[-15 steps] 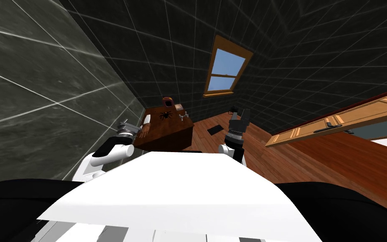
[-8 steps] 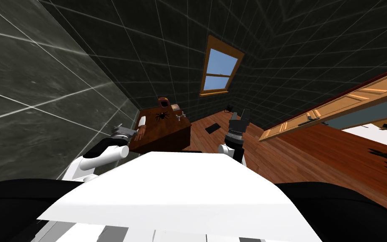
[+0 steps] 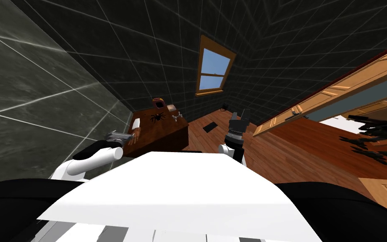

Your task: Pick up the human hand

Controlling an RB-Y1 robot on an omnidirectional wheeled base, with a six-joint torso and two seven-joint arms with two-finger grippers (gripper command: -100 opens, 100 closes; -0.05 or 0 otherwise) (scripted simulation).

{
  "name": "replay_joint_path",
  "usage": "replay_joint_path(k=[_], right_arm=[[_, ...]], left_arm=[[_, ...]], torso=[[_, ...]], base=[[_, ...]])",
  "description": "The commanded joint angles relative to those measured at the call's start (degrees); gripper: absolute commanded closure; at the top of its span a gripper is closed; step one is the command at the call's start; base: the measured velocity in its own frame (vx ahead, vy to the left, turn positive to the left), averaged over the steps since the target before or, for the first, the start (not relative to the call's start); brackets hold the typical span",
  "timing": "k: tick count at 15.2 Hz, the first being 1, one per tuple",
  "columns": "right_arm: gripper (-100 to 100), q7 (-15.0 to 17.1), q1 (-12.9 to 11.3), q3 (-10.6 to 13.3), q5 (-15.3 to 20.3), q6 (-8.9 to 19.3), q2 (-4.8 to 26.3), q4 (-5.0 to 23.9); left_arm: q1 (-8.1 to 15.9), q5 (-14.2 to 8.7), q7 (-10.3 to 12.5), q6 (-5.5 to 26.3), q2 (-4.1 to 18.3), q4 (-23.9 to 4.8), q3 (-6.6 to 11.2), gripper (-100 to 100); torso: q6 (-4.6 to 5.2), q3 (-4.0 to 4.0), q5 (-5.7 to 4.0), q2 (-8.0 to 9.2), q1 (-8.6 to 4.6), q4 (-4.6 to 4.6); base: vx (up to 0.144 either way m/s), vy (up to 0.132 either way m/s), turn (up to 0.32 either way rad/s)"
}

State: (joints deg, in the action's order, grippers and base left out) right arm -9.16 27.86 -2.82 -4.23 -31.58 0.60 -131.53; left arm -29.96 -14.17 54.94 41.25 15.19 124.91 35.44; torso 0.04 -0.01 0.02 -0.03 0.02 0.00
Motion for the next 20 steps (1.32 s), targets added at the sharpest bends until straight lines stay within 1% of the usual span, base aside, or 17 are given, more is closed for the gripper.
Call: replay_joint_path(k=[1,2,3,5,6,7,8,9,11,12,14,15,16,17,18,19,20], right_arm=[[0,0.00,0.00,0.00,0.00,0.00,0.00,0.00],[0,0.00,0.00,0.00,0.00,0.00,0.00,0.00],[0,0.00,0.01,-0.01,0.00,0.00,0.00,0.00],[0,0.00,0.00,0.00,0.00,0.00,0.00,0.00],[0,0.00,0.01,-0.01,0.00,0.00,0.00,0.00],[0,0.00,0.00,0.00,0.00,0.00,0.00,0.00],[0,0.00,0.00,0.00,0.00,0.00,0.00,0.00],[0,0.00,0.01,-0.01,0.00,0.00,0.00,0.00],[0,0.00,0.00,0.00,0.00,0.00,0.00,0.00],[0,0.00,0.01,-0.01,0.00,0.00,0.00,0.00],[0,0.00,0.00,0.00,0.00,0.00,0.00,0.00],[0,0.00,0.01,-0.01,0.00,0.00,0.00,0.00],[0,0.00,0.00,0.00,0.00,0.00,0.00,0.00],[0,0.00,0.00,0.00,0.00,0.00,0.00,0.00],[0,0.00,0.01,-0.01,0.00,0.00,0.00,0.00],[0,0.00,0.01,0.00,0.00,0.00,0.00,0.00],[0,0.00,0.01,0.00,0.00,0.00,0.00,0.00]], left_arm=[[-0.37,-0.76,2.31,2.86,0.19,-0.05,1.42,-100],[-0.37,-0.76,2.31,3.70,0.19,-0.05,1.42,-100],[-0.54,-1.43,4.63,5.19,0.25,-0.45,3.13,-100],[-0.54,-1.43,4.93,7.12,0.25,-0.45,3.13,-100],[-0.70,-2.07,7.29,8.61,0.28,-0.85,4.80,-100],[-0.70,-2.07,7.48,9.93,0.28,-0.85,4.80,-100],[-0.70,-2.07,7.48,10.45,0.28,-0.85,4.80,-100],[-0.85,-2.69,9.95,12.43,0.30,-1.25,6.43,-100],[-0.85,-2.69,9.95,13.69,0.30,-1.25,6.43,-100],[-0.99,-3.29,12.32,15.39,0.31,-1.63,7.99,-100],[-0.99,-3.29,12.32,16.80,0.31,-1.63,7.99,-100],[-1.12,-3.86,14.59,18.56,0.31,-2.01,9.49,-100],[-1.12,-3.86,14.59,19.62,0.31,-2.01,9.49,-100],[-1.12,-3.86,14.59,19.79,0.31,-2.01,9.49,-100],[-1.24,-4.39,16.74,21.58,0.30,-2.37,10.92,-100],[-1.24,-4.39,16.74,22.63,0.30,-2.37,10.92,-100],[-1.24,-4.39,16.74,22.63,0.30,-2.37,10.92,-100]], torso=[[0.00,0.00,0.00,0.00,0.00,0.00],[-0.02,0.00,-0.01,-0.01,0.00,0.00],[-0.04,0.00,0.00,-0.01,0.01,0.00],[-0.02,0.00,0.00,0.00,0.02,0.00],[-0.04,0.00,0.00,0.00,0.02,0.00],[0.00,0.00,0.00,0.00,0.01,0.00],[-0.01,-0.01,0.00,-0.02,0.01,0.00],[-0.04,0.00,0.00,-0.01,0.02,0.00],[-0.02,-0.01,0.00,-0.02,0.02,0.00],[-0.04,-0.01,0.00,-0.01,0.02,0.00],[-0.02,-0.01,0.00,-0.02,0.02,0.00],[-0.04,-0.01,0.00,-0.02,0.03,0.00],[-0.01,-0.01,0.00,-0.01,0.03,0.00],[-0.02,0.00,0.00,-0.01,0.03,0.00],[-0.04,0.00,0.01,0.00,0.03,0.00],[-0.03,0.00,0.00,0.00,0.03,0.00],[-0.02,0.00,0.00,0.00,0.03,0.00]], base=[[0.005,-0.015,-0.174],[0.003,-0.007,-0.053],[0.002,-0.010,-0.179],[0.001,-0.005,-0.110],[0.002,-0.010,-0.185],[0.007,-0.011,-0.200],[0.002,-0.003,-0.052],[0.004,-0.007,-0.123],[0.005,-0.006,-0.112],[0.005,-0.008,-0.146],[0.007,-0.005,-0.117],[0.005,-0.007,-0.154],[0.003,-0.004,-0.160],[0.000,0.000,-0.044],[0.001,-0.004,-0.103],[0.001,-0.004,-0.140],[0.001,-0.001,-0.061]])
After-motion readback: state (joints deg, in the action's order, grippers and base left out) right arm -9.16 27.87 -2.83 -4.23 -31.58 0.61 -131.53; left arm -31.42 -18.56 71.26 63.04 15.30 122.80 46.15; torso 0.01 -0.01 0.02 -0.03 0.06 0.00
